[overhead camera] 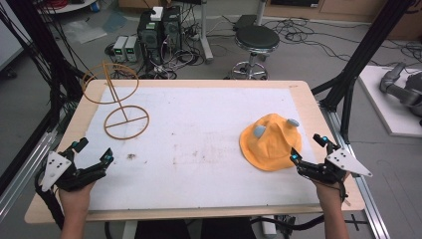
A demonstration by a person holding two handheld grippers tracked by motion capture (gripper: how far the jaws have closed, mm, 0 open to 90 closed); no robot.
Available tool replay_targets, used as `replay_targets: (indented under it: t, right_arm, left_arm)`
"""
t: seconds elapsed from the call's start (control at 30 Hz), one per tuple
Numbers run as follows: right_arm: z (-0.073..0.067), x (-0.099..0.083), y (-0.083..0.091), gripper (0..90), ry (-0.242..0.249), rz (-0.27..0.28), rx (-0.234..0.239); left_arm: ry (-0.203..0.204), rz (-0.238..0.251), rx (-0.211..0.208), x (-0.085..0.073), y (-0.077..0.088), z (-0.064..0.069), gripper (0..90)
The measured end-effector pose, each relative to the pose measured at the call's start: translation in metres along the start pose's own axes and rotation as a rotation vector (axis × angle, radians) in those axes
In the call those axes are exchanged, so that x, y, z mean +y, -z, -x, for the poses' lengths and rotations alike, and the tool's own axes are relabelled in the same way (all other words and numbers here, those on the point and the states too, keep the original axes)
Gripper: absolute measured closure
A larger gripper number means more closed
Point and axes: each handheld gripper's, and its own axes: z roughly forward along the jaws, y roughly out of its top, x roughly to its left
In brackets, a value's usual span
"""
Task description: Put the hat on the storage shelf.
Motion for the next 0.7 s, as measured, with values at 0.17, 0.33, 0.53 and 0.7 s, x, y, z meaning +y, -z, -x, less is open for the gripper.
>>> replay_targets:
  t: [0.17,0.33,0.53,0.7]
  right_arm:
    - [-0.002,0.0,-0.009,13.3,0.005,-0.043,-0.001]
    - [-0.003,0.003,-0.016,15.2,0.006,-0.054,-0.004]
    - [-0.006,0.002,-0.032,21.2,0.022,-0.118,-0.001]
    - [-0.008,0.0,-0.044,26.2,-0.011,-0.173,-0.004]
  left_arm:
    - [-0.002,-0.007,0.003,-0.001,0.0,0.0,13.7]
    - [-0.003,-0.009,0.006,-0.001,0.002,-0.002,13.7]
    - [-0.001,-0.009,0.007,-0.001,0.002,-0.002,13.7]
    - [-0.004,-0.014,0.005,-0.002,0.001,-0.002,13.7]
